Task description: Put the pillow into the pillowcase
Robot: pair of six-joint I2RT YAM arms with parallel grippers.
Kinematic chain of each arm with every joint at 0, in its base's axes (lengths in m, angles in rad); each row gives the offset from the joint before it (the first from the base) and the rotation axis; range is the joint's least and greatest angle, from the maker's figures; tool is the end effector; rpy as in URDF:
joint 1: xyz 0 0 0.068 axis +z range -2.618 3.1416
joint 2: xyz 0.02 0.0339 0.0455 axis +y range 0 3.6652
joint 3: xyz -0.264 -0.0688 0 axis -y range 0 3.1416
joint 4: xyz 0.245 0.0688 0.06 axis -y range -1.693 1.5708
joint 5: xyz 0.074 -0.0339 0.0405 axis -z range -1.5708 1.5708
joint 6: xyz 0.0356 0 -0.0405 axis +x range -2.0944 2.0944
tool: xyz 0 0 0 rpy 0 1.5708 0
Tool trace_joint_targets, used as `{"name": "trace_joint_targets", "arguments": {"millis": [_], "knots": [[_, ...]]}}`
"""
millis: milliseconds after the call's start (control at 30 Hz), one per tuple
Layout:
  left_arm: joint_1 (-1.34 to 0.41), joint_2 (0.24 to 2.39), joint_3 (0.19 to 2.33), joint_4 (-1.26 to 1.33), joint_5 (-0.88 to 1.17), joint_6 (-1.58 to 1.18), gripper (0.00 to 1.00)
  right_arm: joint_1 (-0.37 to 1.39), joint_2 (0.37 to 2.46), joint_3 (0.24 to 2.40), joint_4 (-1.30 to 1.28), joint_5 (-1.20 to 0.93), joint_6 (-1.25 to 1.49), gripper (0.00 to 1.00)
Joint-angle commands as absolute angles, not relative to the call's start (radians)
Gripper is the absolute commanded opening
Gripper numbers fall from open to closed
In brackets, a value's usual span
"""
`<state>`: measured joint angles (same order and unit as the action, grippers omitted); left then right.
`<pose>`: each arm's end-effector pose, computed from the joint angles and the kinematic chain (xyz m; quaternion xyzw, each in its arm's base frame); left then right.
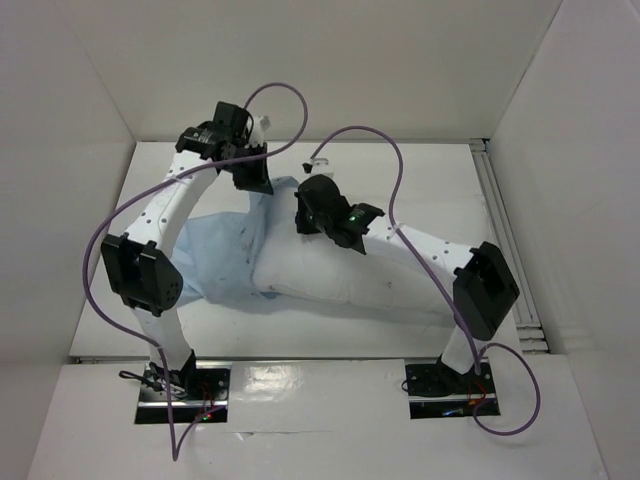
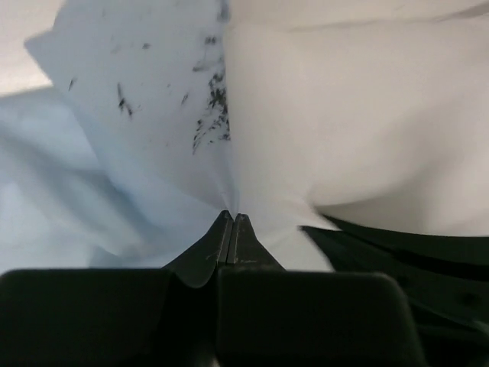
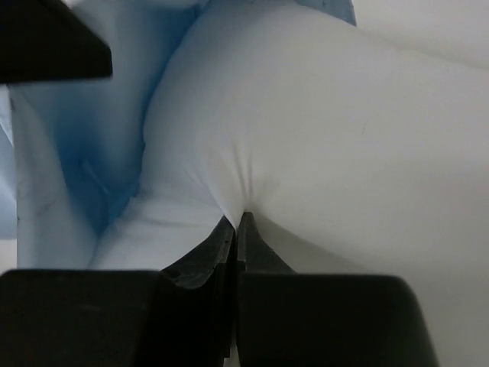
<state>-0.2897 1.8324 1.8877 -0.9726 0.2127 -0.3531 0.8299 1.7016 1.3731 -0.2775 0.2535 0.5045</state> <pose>0.3771 -0.1202 0.3556 0.0042 0.9423 -0.1962 0.2710 0.2731 0.2853 0.2912 -0.0845 0.8767 0.1968 0.4308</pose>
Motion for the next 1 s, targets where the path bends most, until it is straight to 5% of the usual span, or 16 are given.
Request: {"name": "trace_joint_targets", "arguments": {"millis": [0,333,500,633,667,700,733,867,900,967], "knots": [[-0.32,1.789,2.012,-0.956,0.371,-0.387,0.0,0.864,1.62,1.344,-0.269,0.356,0.502,0.0],[-0.471,1.839,2.02,-0.896,0.555,-0.491,0.0,0.925,1.542,1.22,-0.036,0.685,0.56,0.0],[-0.437,1.888,2.026,-0.887,0.457,-0.479,0.0,0.904,1.516,1.112,0.262,0.828,0.511,0.0],[-0.408,2.003,2.172,-0.926,0.414,-0.457,0.0,0.868,1.626,1.19,0.212,0.87,0.543,0.0],[-0.399,2.029,2.209,-0.937,0.426,-0.448,0.07,0.868,1.646,1.203,0.212,0.852,0.532,0.0],[-0.399,2.052,2.286,-0.952,0.436,-0.448,0.3,0.859,1.67,1.218,0.178,0.838,0.532,0.0],[-0.385,2.093,2.324,-0.974,0.436,-0.448,0.42,0.859,1.671,1.232,0.167,0.822,0.532,0.01],[-0.341,2.06,2.361,-1.014,0.414,-0.423,0.77,0.85,1.614,1.197,0.176,0.703,0.508,0.6],[-0.309,2.04,2.352,-1.014,0.405,-0.414,0.79,0.85,1.597,1.187,0.176,0.686,0.49,0.75],[-0.273,1.979,2.332,-1.014,0.388,-0.414,0.83,0.85,1.554,1.178,0.147,0.631,0.479,0.82]]}}
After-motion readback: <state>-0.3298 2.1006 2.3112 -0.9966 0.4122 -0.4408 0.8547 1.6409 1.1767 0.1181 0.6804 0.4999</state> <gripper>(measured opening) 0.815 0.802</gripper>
